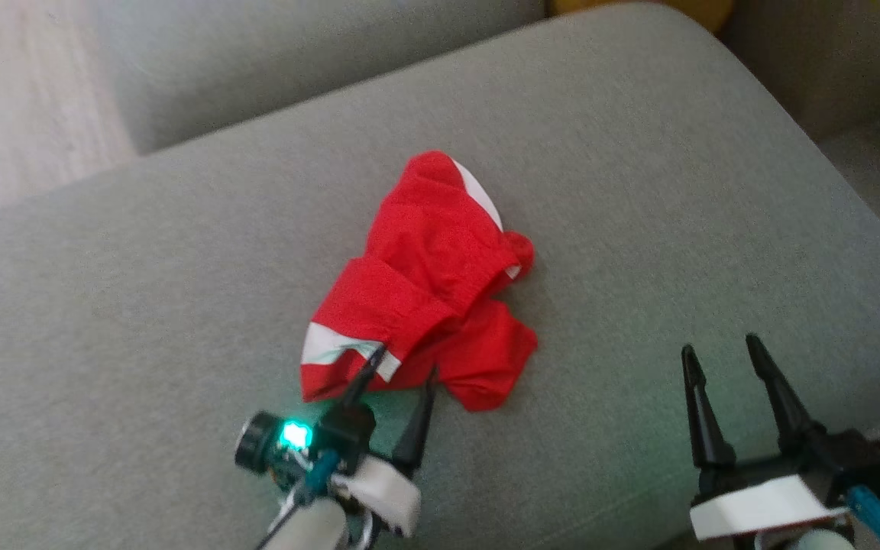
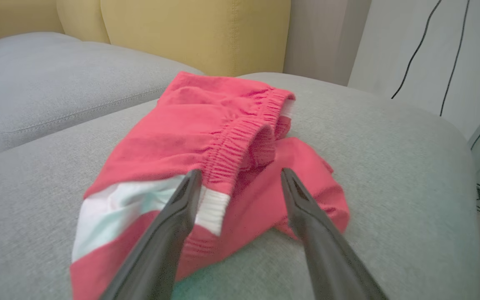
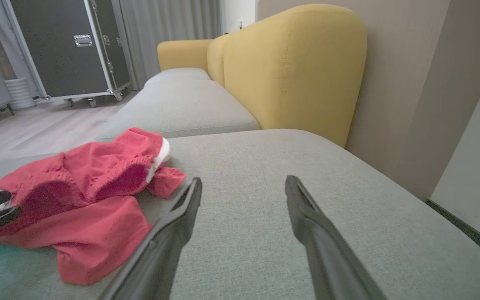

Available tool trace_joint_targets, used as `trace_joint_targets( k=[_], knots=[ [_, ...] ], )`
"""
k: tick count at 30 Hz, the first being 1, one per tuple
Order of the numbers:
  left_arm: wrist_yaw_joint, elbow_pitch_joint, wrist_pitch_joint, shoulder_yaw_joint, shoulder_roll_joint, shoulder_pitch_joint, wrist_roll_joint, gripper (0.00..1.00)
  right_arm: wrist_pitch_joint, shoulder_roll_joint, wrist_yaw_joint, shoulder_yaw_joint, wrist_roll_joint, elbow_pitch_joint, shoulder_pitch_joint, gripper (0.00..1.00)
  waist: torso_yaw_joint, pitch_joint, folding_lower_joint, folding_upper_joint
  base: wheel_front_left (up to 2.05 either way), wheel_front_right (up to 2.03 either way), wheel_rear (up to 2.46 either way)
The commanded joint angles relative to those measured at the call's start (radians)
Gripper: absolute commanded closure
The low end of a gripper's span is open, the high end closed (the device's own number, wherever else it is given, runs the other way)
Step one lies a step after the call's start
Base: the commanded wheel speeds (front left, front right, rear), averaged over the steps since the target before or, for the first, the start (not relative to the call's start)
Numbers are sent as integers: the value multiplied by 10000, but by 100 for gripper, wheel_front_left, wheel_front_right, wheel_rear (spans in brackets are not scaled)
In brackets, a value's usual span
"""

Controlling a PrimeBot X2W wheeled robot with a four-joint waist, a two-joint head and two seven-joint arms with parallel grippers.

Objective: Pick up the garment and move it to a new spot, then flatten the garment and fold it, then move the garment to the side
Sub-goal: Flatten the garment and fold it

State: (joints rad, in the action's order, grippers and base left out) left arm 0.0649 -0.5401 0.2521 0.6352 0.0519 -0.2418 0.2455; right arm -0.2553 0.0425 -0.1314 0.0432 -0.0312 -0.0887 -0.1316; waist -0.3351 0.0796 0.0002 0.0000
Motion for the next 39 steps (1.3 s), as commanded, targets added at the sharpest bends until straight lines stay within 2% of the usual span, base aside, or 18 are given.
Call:
trace_joint_targets(
  k=[1, 7, 8, 12, 15, 23, 25, 28, 29, 30, 34, 39],
  knots=[
    [77, -156, 97, -262, -16, -898, -35, 0, -65, 78, 7, 220, 8, 372, 582, 0, -514, 677, -2, 0, 0, 0, 0],
    [372, -1032, 97, -764, 75, -1667, -371, 0, -65, 78, 7, 266, -98, 353, 779, 0, -583, 1076, -2, 0, 0, 0, 0],
    [438, -1138, 97, -910, 109, -1733, -399, 100, -65, 78, 7, 285, -104, 342, 791, 0, -573, 1098, -2, 0, 0, 0, 0],
    [513, -1358, 97, -1305, 286, -1815, -556, 100, -65, 78, 7, 300, -145, 274, 746, 0, -432, 988, -2, 0, 0, 0, 0],
    [713, -952, 97, -1604, 563, -1746, -848, 100, -65, 78, 7, 336, -134, 247, 674, 0, -271, 753, -2, 0, 0, 0, 0],
    [947, 49, 97, -2793, 1852, -1652, -1207, 100, -65, 78, 7, 432, -13, 200, 471, 0, 396, 359, -2, 0, 0, 0, 0],
    [934, 113, 97, -3055, 1964, -1684, -1179, 100, -65, 78, 7, 448, 37, 191, 453, 0, 611, 336, -2, 0, 0, 0, 0],
    [719, 28, 97, -3205, 1761, -1593, -1050, 100, -65, 78, 7, 415, 109, 170, 447, 0, 942, 309, -2, 0, 0, 0, 0],
    [665, -14, 97, -3221, 1626, -1507, -1013, 27, -65, 78, 7, 409, 128, 157, 448, 0, 1046, 290, -2, 0, 0, 0, 0],
    [632, -46, 97, -3232, 1480, -1398, -987, 0, -65, 78, 7, 407, 135, 149, 453, 0, 1144, 281, -2, 0, 0, 0, 0],
    [605, -152, 97, -3349, 890, -812, -842, 0, -65, 78, 7, 444, 113, 118, 474, 0, 1496, 193, -2, 0, 0, 0, 0],
    [580, 895, 97, -3484, 348, 244, -715, 0, -65, 78, 7, 529, 61, 88, 434, 0, 1746, 93, -2, 0, 0, 0, 0]
  ],
)
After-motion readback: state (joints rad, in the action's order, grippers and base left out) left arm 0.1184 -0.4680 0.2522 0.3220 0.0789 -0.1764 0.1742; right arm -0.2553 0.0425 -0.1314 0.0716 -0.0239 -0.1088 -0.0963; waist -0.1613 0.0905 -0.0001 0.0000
